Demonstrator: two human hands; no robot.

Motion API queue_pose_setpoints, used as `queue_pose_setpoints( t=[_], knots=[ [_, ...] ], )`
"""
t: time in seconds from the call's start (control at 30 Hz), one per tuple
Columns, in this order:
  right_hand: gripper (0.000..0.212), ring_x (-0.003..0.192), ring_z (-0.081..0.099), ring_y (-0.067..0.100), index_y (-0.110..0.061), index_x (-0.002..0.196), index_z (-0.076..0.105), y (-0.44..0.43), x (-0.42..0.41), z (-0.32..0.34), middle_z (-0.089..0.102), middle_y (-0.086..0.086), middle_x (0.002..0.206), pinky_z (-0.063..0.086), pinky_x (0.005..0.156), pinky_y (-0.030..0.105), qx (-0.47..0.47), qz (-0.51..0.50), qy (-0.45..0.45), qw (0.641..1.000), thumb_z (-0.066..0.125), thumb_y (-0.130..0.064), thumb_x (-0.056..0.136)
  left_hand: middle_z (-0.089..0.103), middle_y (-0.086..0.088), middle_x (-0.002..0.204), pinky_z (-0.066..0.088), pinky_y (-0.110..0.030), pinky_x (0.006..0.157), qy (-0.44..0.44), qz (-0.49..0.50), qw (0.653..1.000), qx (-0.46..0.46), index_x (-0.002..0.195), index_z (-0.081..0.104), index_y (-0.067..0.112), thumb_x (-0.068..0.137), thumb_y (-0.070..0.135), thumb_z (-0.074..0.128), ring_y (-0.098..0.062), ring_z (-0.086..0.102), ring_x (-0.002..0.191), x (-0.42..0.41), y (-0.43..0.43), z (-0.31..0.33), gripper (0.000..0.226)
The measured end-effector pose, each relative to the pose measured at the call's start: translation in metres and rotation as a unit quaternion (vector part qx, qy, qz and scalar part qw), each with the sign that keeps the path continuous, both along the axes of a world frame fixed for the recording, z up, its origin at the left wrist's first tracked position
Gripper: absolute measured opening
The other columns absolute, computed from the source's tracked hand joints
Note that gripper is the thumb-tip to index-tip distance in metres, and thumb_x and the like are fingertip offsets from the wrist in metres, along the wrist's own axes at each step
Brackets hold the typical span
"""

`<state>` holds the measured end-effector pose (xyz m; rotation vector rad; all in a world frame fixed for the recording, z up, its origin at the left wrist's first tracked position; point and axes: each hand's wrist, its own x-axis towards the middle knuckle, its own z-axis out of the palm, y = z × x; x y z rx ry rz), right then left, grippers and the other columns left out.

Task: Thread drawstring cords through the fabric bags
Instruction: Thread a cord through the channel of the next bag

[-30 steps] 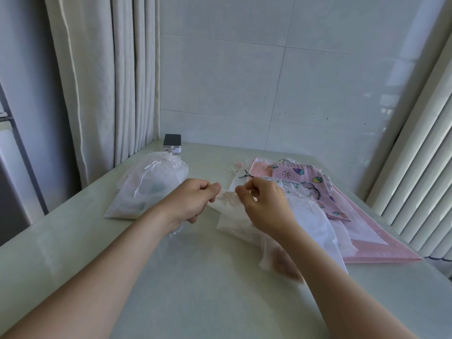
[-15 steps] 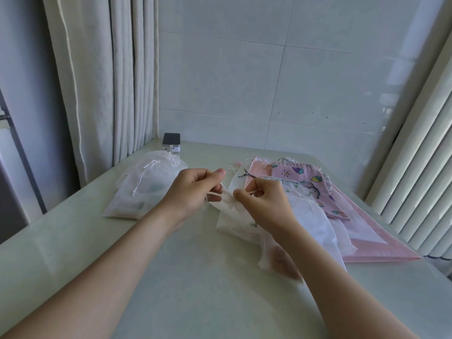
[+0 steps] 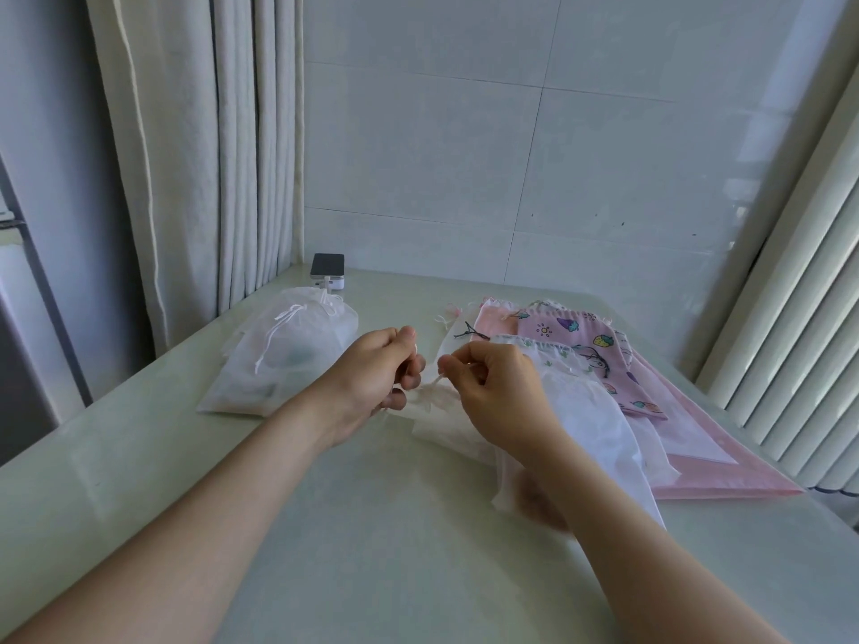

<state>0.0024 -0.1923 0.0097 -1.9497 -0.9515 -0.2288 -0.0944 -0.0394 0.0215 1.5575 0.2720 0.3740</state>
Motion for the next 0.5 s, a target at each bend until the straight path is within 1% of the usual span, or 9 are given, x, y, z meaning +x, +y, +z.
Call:
queue_pose_setpoints(
  t=[0.1,0.2,0.27,0.33,0.4,0.5],
  knots=[
    [0.018,0.046,0.038,0.01,-0.02,0.09,0.077,-0.0015,-0.001,0.0012,0.044,-0.014,0.045,0.028,0.05,0.019,0.009,0.03,0.001,1.0,0.064,-0.025,0.101,0.055,-0.008,0.085,0.032,-0.025,0.052,0.023,-0.008,0.998,0.064,0.089,0.055,0.011,0.114,0.03,0.039,-0.016,0.046,0.069,-0.0007,-0.0015,-0.0007,0.035],
    [0.017,0.047,0.03,0.01,-0.024,0.093,0.079,-0.0025,-0.0055,0.0046,0.041,-0.011,0.047,0.028,0.051,0.025,0.047,0.082,0.029,0.995,0.067,-0.031,0.101,0.057,0.001,0.078,0.035,-0.024,0.055,0.02,-0.016,0.993,0.116,0.091,0.057,0.011,0.114,0.027,0.036,-0.012,0.045,0.067,-0.0018,-0.0053,-0.0013,0.035],
    [0.014,0.049,0.028,0.012,-0.023,0.091,0.081,-0.0033,-0.0079,0.0069,0.043,-0.014,0.045,0.029,0.052,0.026,0.064,0.102,0.047,0.992,0.071,-0.029,0.099,0.058,0.004,0.075,0.034,-0.023,0.055,0.009,-0.024,0.99,0.136,0.093,0.056,0.011,0.114,0.027,0.037,-0.01,0.043,0.063,-0.0028,-0.0073,-0.0016,0.033],
    [0.016,0.05,0.026,0.015,-0.024,0.083,0.081,-0.004,-0.009,0.008,0.041,-0.014,0.045,0.028,0.053,0.028,0.072,0.105,0.052,0.991,0.074,-0.026,0.097,0.06,0.003,0.076,0.035,-0.024,0.055,0.001,-0.027,0.987,0.16,0.094,0.054,0.01,0.114,0.027,0.039,-0.01,0.042,0.062,-0.0027,-0.0083,-0.0028,0.03],
    [0.019,0.051,0.026,0.015,-0.026,0.074,0.08,-0.0043,-0.0091,0.0084,0.035,-0.011,0.048,0.027,0.054,0.029,0.068,0.09,0.041,0.993,0.076,-0.026,0.093,0.061,0.002,0.077,0.037,-0.025,0.057,0.001,-0.025,0.983,0.18,0.093,0.054,0.012,0.113,0.027,0.041,-0.012,0.044,0.065,-0.0024,-0.0089,-0.0042,0.028],
    [0.023,0.05,0.027,0.014,-0.023,0.066,0.077,-0.0045,-0.009,0.0084,0.035,-0.013,0.045,0.029,0.055,0.029,0.056,0.069,0.042,0.995,0.075,-0.02,0.089,0.063,0.001,0.079,0.042,-0.025,0.06,0.013,-0.029,0.983,0.183,0.095,0.054,0.012,0.113,0.031,0.043,-0.014,0.047,0.07,-0.003,-0.0084,-0.0051,0.028]
  ],
)
